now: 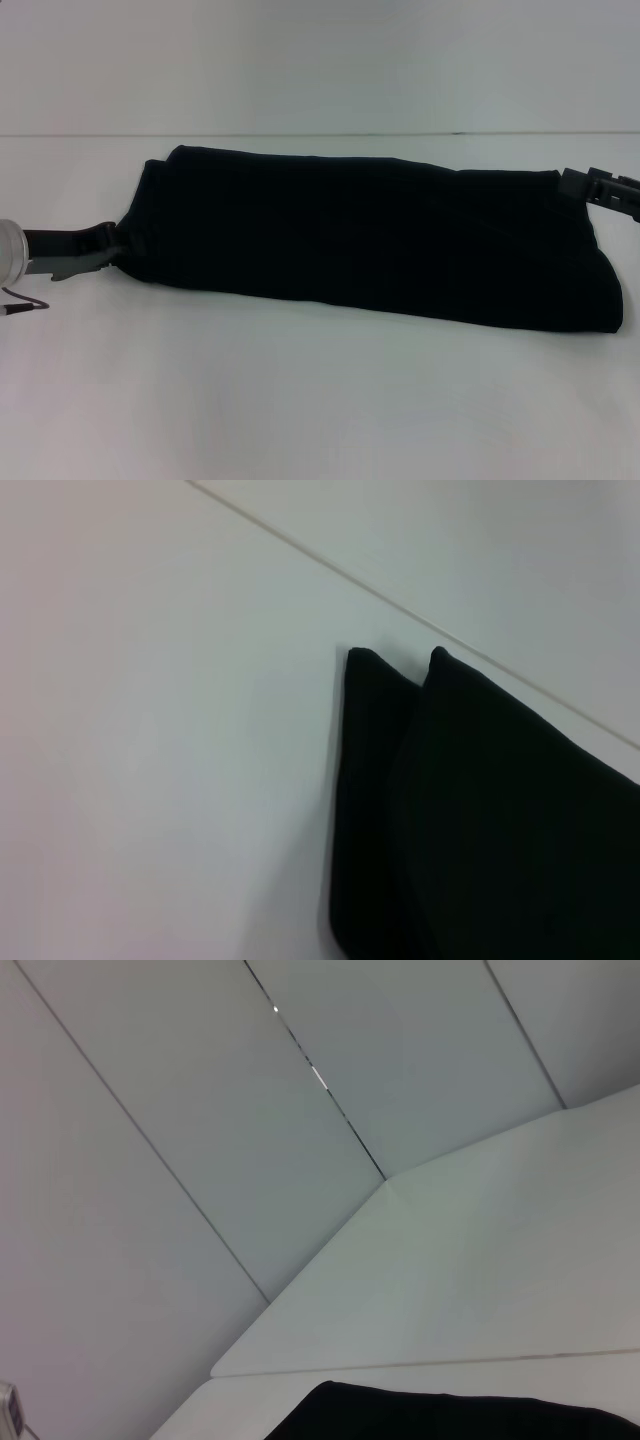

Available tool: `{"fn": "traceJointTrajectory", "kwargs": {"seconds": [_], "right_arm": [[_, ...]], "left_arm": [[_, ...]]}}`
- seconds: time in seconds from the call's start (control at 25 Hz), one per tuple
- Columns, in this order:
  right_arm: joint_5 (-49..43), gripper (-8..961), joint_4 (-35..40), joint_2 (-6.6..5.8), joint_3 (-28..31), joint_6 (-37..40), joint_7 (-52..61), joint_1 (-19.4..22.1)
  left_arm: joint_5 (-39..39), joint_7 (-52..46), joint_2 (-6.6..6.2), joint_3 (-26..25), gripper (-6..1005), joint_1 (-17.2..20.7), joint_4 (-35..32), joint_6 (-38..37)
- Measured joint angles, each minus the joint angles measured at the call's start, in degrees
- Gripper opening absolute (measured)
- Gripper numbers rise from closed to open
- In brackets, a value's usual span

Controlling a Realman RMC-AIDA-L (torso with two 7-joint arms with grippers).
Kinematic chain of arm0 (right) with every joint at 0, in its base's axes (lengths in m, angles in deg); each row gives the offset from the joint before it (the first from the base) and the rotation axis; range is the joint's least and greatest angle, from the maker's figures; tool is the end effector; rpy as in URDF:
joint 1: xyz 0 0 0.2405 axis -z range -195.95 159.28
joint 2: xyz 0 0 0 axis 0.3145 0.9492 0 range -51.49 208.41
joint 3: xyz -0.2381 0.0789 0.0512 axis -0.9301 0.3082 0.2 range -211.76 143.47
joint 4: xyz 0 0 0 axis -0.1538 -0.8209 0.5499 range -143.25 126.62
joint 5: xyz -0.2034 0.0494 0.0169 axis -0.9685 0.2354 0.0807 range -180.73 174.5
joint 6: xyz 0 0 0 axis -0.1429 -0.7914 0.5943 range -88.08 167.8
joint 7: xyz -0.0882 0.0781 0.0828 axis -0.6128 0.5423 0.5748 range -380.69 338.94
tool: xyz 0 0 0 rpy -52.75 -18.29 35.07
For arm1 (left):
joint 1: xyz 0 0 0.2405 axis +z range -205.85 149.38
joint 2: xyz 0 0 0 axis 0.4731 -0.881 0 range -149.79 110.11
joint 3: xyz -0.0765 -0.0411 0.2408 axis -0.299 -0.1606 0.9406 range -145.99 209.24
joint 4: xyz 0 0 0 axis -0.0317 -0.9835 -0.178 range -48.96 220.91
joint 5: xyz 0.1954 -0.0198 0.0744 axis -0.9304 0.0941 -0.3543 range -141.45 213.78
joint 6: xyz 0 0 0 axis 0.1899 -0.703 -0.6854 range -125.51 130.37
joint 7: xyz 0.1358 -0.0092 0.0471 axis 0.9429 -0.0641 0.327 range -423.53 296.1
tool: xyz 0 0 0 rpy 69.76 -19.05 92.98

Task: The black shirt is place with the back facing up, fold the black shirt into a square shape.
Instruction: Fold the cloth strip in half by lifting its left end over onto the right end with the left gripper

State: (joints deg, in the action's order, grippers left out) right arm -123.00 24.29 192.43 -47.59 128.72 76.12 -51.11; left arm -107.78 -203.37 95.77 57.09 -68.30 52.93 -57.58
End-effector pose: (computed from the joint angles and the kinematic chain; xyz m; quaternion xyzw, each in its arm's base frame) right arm 0.2997 0.3524 0.0697 -0.8127 0.4139 0.3496 0.2146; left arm -0.3262 0.3998 0.0318 -0.6765 -0.6650 -0.1455 0.2811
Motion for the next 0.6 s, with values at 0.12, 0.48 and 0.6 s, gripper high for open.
{"fn": "traceJointTrajectory", "kwargs": {"seconds": [0.12, 0.48, 0.6], "right_arm": [[0.0, 921, 0.0, 0.02, 0.0, 0.0, -0.1, -0.1], [0.0, 921, 0.0, -0.04, 0.0, 0.3, -0.1, -0.4], [0.0, 921, 0.0, -0.03, -0.1, 0.1, 0.0, -0.5]], "left_arm": [[-0.1, 0.1, 0.02, 0.1, 315, 0.0, 0.0, 0.0], [-0.5, 0.4, 0.06, 0.2, 101, 0.0, -0.3, -0.3], [-0.4, 1.0, 0.06, 0.1, 69, 0.0, -0.3, -0.5]]}}
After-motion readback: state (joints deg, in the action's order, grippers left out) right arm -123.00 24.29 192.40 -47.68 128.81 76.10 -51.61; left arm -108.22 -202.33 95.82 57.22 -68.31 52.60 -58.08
